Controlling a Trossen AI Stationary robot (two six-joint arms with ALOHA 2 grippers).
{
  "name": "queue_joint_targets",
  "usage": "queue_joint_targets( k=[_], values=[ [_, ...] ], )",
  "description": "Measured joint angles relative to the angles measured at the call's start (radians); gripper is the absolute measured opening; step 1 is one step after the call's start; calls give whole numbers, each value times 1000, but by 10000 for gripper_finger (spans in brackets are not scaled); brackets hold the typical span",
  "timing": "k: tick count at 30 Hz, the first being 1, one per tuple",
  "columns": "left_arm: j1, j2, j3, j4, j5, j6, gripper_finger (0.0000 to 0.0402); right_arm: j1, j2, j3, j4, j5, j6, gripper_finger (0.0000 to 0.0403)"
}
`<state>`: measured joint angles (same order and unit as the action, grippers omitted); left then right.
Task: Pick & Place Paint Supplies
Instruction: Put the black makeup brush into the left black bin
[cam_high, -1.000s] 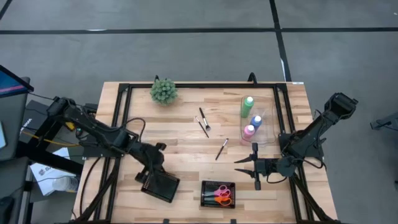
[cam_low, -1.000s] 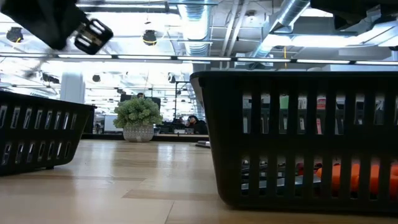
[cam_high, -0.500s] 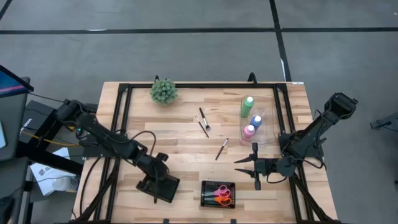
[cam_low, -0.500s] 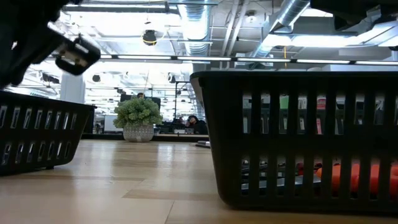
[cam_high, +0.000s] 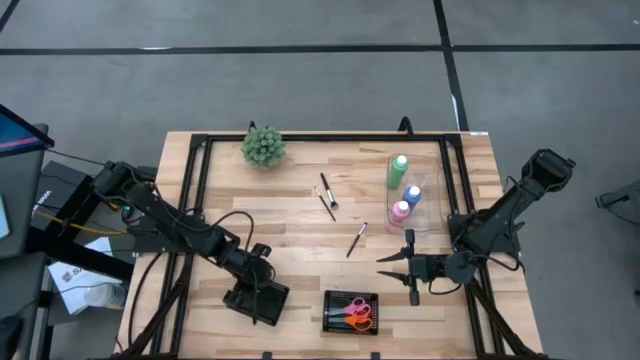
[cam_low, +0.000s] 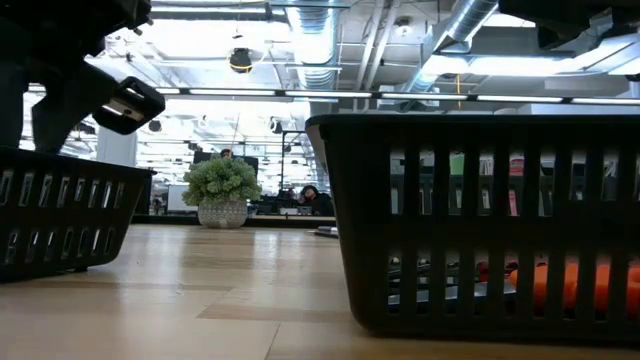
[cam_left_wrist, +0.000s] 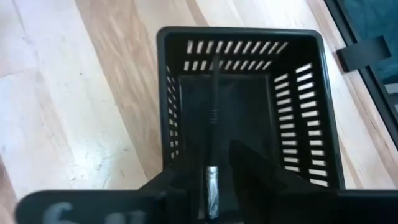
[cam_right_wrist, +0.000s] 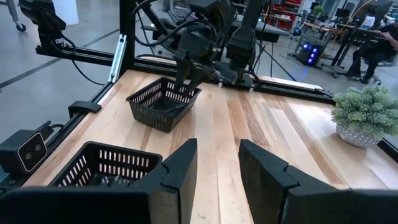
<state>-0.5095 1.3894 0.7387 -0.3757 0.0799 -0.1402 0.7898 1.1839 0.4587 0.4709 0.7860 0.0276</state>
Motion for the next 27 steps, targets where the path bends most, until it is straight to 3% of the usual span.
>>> queue_joint_targets(
  k=[3,7,12,19,23,27],
  values=[
    [0,-3,0,3,-15,0,96,0,0,0,0,0,0,109],
    [5,-3,0,7,-134,31,130,0,0,0,0,0,8,109],
    [105,-3,0,84,-265,118,182,0,0,0,0,0,10,109],
    [337,-3,0,213,-234,318,237,0,0,0,2,-2,25,109],
    [462,13,13,281,-177,424,245,0,0,0,8,-3,17,109],
    [534,87,103,261,-167,514,246,1,0,0,8,-3,17,109]
  ],
)
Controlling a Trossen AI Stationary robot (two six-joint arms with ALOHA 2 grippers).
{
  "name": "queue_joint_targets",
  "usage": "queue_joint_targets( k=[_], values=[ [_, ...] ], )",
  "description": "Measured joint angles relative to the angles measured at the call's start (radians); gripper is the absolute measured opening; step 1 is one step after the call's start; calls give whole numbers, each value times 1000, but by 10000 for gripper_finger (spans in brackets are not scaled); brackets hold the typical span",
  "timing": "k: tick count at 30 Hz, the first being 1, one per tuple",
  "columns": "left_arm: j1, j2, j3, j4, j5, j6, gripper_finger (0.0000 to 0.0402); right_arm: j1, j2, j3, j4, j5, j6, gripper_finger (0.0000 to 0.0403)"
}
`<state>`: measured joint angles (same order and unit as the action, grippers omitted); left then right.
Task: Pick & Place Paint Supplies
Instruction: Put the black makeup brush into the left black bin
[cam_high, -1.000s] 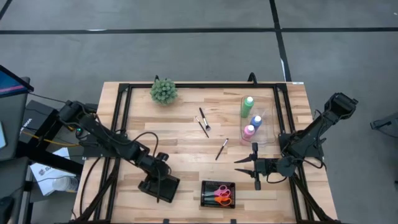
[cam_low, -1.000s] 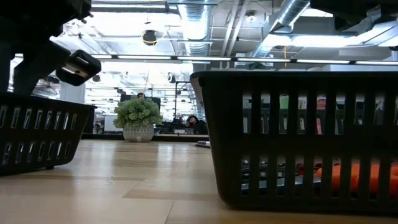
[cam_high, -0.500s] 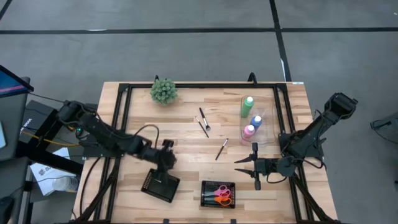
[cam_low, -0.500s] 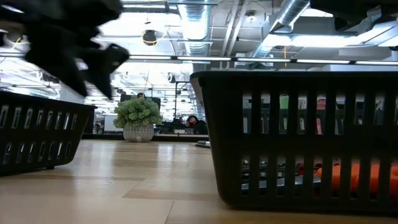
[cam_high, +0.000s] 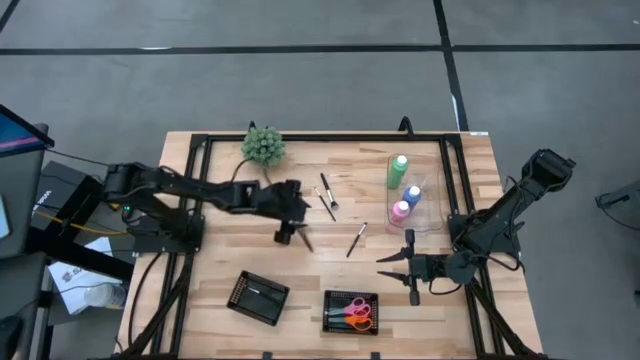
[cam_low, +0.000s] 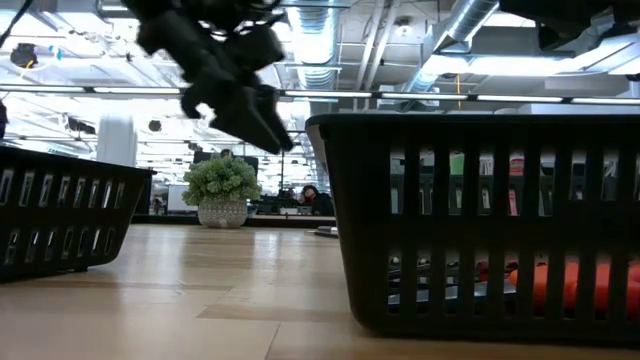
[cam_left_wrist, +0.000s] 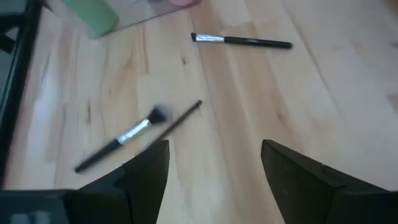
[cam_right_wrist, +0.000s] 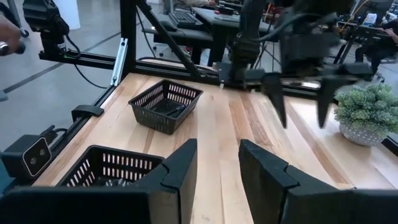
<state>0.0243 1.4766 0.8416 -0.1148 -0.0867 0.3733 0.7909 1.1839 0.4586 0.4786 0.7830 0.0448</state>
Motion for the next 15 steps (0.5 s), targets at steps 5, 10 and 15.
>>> queue_joint_targets(
  k=[5,10,15],
  values=[
    [62,140,182,-156,8,107,246,0,0,0,-4,-22,0,109],
    [125,278,331,-244,6,233,246,0,0,0,-7,-29,0,109],
    [181,392,433,-279,7,356,246,1,0,-1,-6,-54,10,109]
  ],
)
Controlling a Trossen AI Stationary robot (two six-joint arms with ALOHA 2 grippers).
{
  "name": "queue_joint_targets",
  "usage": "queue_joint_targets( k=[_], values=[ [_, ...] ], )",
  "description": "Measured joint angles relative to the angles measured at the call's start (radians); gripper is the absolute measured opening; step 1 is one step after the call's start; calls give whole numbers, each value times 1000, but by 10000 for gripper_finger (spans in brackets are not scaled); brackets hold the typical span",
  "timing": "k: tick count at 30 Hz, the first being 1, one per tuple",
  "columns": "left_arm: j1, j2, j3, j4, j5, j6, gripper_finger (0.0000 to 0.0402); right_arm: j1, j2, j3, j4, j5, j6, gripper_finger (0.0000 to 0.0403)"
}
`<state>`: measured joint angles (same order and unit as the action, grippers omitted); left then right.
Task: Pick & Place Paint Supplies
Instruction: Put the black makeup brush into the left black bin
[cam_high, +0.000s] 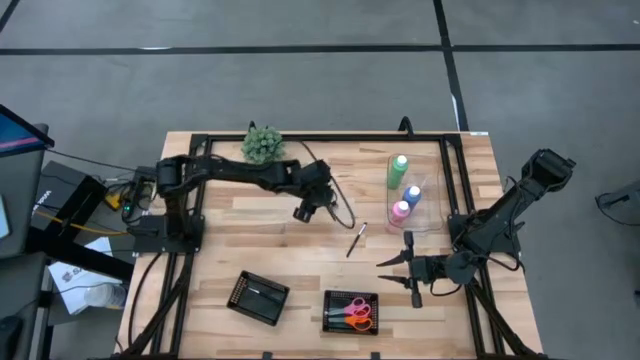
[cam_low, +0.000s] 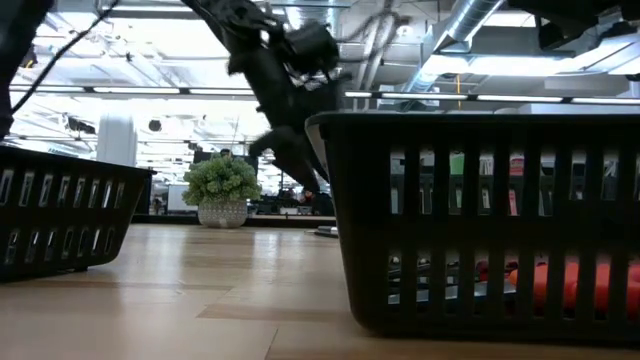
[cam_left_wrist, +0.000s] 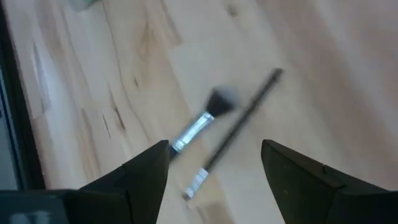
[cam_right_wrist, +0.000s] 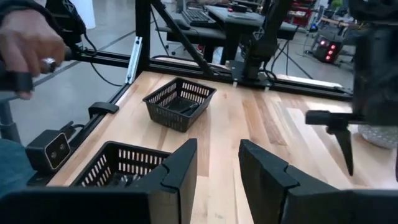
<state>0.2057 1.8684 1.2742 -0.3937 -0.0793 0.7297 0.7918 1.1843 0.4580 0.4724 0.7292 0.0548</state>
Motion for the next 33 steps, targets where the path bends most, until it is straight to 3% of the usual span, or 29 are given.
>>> queue_joint_targets(
  k=[8,17,28,33],
  values=[
    [67,96,79,-57,30,77,246,-1,38,0,16,-15,17,109],
    [126,99,89,-20,61,82,243,-32,81,1,49,-23,16,109],
    [115,107,89,36,131,83,214,-28,79,0,108,-26,-27,109],
    [109,136,88,52,91,57,202,-26,79,0,113,-26,-28,109]
  ],
)
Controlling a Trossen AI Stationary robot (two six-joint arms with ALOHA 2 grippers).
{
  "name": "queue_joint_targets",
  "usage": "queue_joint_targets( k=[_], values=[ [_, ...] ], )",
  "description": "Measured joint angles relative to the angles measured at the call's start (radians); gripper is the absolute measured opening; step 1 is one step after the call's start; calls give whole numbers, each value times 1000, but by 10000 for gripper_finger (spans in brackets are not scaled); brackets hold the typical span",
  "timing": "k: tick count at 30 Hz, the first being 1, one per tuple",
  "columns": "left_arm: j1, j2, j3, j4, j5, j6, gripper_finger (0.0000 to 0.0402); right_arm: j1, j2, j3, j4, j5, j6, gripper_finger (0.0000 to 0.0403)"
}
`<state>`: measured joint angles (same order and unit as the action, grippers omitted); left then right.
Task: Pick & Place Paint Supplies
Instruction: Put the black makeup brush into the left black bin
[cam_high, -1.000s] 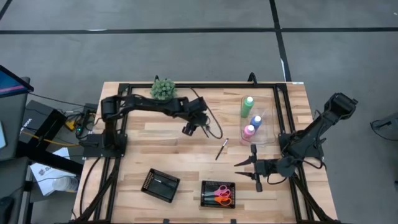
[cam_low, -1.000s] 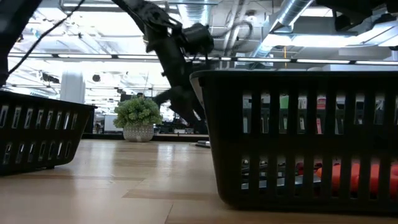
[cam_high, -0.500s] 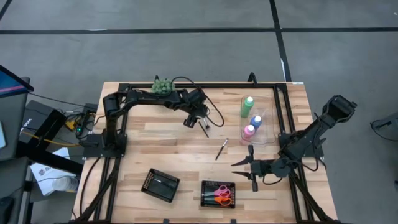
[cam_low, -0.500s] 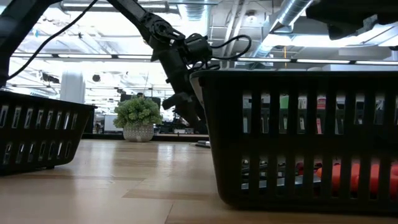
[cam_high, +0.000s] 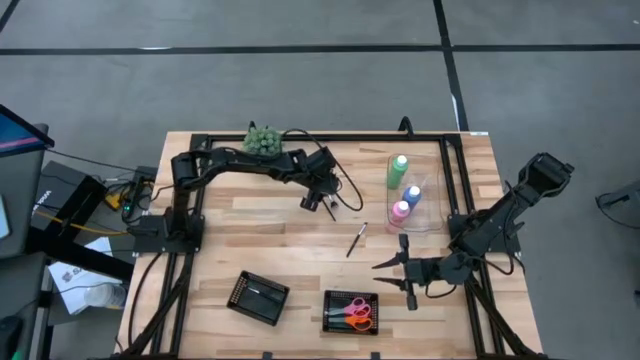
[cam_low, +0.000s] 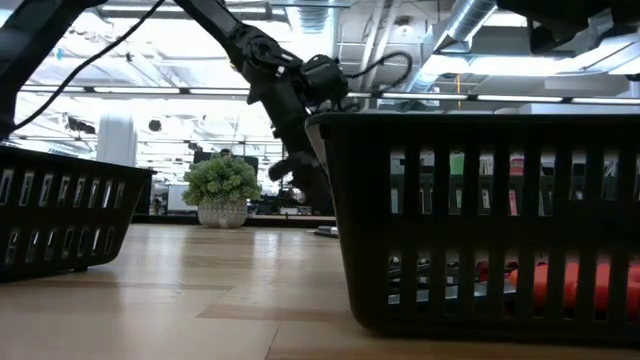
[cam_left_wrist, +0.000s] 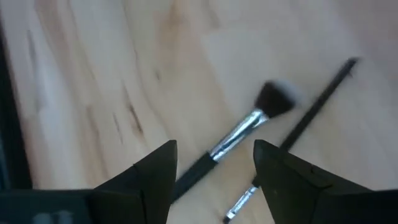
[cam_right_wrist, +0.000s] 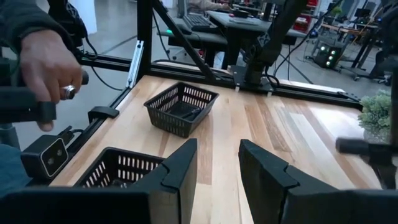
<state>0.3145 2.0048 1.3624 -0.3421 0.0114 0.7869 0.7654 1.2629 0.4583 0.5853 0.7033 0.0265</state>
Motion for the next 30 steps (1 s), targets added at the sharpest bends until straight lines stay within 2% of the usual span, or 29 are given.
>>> queue_joint_targets(
  k=[7,13,18,22,30],
  values=[
    [-18,56,0,41,-137,-29,157,1,0,0,6,0,0,109],
    [-31,78,0,82,-144,-32,79,6,0,0,6,0,0,109],
    [-29,86,0,25,-135,-47,9,8,0,0,6,0,0,109],
    [-36,86,2,-38,-107,-76,7,8,-1,0,6,0,0,109],
    [-76,79,3,-101,-117,-79,3,14,-1,0,6,-1,0,109]
  ],
)
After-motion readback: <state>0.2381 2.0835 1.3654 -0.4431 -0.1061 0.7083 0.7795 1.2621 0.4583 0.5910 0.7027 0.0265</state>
